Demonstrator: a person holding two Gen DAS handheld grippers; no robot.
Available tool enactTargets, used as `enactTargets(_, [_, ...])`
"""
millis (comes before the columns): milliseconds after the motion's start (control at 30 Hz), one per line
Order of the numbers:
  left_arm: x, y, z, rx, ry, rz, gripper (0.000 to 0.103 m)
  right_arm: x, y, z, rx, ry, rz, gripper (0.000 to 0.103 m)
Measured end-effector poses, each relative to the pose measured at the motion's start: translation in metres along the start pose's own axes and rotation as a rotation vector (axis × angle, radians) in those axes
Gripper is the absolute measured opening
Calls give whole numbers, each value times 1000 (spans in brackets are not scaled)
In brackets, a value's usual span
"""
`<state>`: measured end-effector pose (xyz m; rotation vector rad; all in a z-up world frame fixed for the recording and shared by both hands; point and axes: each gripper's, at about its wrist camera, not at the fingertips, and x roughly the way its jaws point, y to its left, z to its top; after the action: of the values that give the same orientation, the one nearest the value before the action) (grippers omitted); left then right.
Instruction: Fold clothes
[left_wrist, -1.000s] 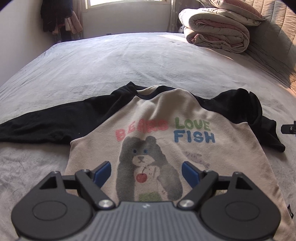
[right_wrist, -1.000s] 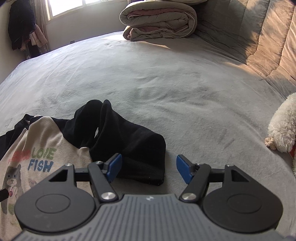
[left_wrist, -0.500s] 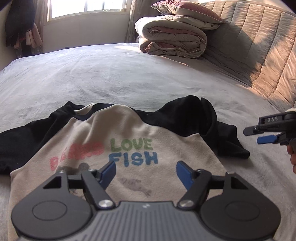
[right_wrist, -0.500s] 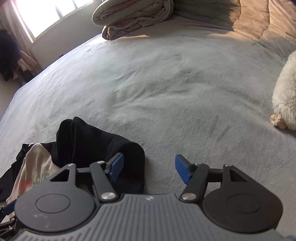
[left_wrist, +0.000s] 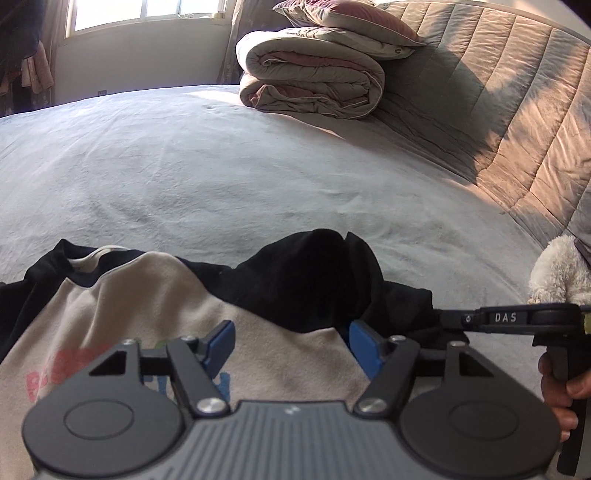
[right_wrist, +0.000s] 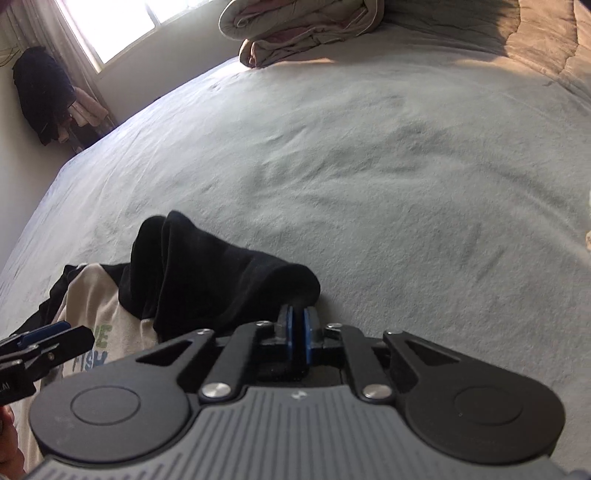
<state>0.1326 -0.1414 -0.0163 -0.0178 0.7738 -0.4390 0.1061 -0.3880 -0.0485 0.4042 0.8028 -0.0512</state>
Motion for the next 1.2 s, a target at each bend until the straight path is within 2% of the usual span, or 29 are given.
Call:
enactTargets(100, [7, -5, 7, 7, 8, -39, 52, -17, -3, 11, -19, -118, -53, 8])
enactTargets(200, [18, -14, 11, -6, 27, -120, 52, -32, -4, 17, -56, -220, -98, 8])
enactTargets(300, [31, -27, 15, -13, 49, -183, 52, -38, -5, 18, -89, -258, -115, 8])
enactTargets(367, [40, -36, 19, 0, 59, -196, 52, -39, -9, 17, -101, -253, -126, 8])
enactTargets(500, [52, -48, 28, 5, 85, -197, 52, -40, -17, 11, -114, -224, -138, 8])
enactTargets(733, [54, -38, 32, -135, 137, -319, 52, -44, -3, -5, -188, -135, 67, 8])
enactTargets(833, [54, -38, 32, -166, 165, -359, 52, -38, 12, -17, -232, -65, 134, 8])
enactTargets(967, [55, -45, 28, -157, 196, -363, 51, -24, 23, -30, -260, 28, 161, 9])
enactTargets(1033, [62, -47, 24, -146, 227, -344, 36, -18, 27, -37, -284, 68, 159, 12])
enactTargets(1067, [67, -47, 22, -143, 246, -336, 22, -16, 28, -40, -296, 88, 158, 15])
enactTargets(1133, [75, -48, 18, -138, 282, -312, 19, -19, 25, -39, -295, 104, 166, 16])
enactTargets(1167, [80, -47, 15, -134, 294, -288, 18, -23, 21, -37, -285, 104, 172, 20])
enactTargets(1200, [82, -46, 12, -129, 302, -268, 18, -27, 17, -33, -271, 96, 175, 30])
